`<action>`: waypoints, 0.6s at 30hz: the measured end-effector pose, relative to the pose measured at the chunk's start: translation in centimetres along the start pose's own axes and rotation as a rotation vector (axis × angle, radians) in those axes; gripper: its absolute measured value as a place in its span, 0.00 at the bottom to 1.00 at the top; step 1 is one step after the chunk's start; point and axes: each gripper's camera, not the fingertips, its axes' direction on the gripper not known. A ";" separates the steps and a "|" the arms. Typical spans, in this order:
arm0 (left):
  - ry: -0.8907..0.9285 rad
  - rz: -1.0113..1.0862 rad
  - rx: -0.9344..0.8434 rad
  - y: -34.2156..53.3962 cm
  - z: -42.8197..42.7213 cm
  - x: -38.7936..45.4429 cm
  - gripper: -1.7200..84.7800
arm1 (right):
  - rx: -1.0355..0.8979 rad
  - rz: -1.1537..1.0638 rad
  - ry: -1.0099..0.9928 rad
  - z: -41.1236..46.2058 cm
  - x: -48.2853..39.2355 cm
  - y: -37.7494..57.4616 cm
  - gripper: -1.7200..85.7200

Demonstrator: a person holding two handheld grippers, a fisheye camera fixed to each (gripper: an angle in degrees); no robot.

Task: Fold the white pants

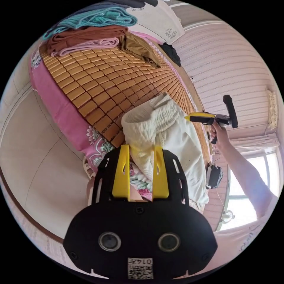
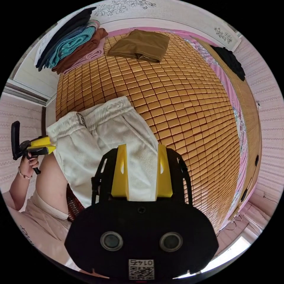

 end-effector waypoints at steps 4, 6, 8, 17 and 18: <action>-0.016 0.066 -0.011 0.3 0.5 0.2 0.07 | -0.152 0.065 -0.116 3.9 2.0 -1.9 0.11; 0.021 0.088 0.003 1.0 -0.3 0.0 0.07 | -0.074 0.093 -0.152 2.0 3.6 -0.4 0.08; 0.105 0.157 0.036 2.6 -1.9 0.3 0.07 | 0.059 0.110 -0.202 -1.2 5.2 2.4 0.06; 0.226 0.559 0.375 8.8 -11.1 10.5 0.07 | 0.605 0.114 -0.114 -21.7 9.2 18.6 0.04; 0.195 0.536 0.397 8.2 -11.6 10.4 0.07 | 0.581 0.071 -0.098 -22.3 9.2 16.3 0.05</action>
